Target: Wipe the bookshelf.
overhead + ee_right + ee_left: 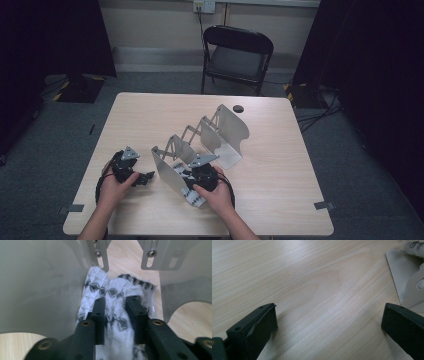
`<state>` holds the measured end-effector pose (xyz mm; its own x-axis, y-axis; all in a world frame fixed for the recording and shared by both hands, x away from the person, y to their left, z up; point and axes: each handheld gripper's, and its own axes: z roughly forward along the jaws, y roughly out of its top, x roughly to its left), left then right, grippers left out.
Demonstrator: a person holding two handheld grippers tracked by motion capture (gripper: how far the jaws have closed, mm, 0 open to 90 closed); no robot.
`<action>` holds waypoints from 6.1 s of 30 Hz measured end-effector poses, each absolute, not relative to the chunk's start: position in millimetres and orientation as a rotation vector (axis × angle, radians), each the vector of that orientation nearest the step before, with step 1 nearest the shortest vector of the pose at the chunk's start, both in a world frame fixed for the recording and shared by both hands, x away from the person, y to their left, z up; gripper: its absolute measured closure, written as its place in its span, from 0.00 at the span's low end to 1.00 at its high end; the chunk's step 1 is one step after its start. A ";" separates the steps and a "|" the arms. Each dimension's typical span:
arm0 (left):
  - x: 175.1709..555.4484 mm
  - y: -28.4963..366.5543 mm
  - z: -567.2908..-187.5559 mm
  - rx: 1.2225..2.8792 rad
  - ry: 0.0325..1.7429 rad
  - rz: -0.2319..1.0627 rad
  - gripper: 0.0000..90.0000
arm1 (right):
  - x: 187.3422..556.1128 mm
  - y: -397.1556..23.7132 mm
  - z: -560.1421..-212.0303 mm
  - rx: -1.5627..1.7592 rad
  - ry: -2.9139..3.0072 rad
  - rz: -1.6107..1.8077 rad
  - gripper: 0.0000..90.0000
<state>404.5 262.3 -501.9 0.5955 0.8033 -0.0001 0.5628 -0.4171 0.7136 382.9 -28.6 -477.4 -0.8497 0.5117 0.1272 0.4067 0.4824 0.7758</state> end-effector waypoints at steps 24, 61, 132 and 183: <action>404.9 262.4 -501.9 2.141 1.072 0.452 0.00 | 351.0 -74.2 -481.0 0.823 2.595 1.210 0.47; 404.9 262.4 -501.9 2.141 1.072 0.452 0.00 | 371.2 -39.4 -486.2 0.877 2.614 1.180 0.76; 405.1 262.5 -501.8 2.143 1.073 0.451 0.00 | 376.6 -33.1 -483.1 0.887 2.635 1.208 0.76; 405.1 262.5 -501.8 2.143 1.073 0.451 0.00 | 365.5 -48.1 -450.8 0.870 2.719 1.310 0.86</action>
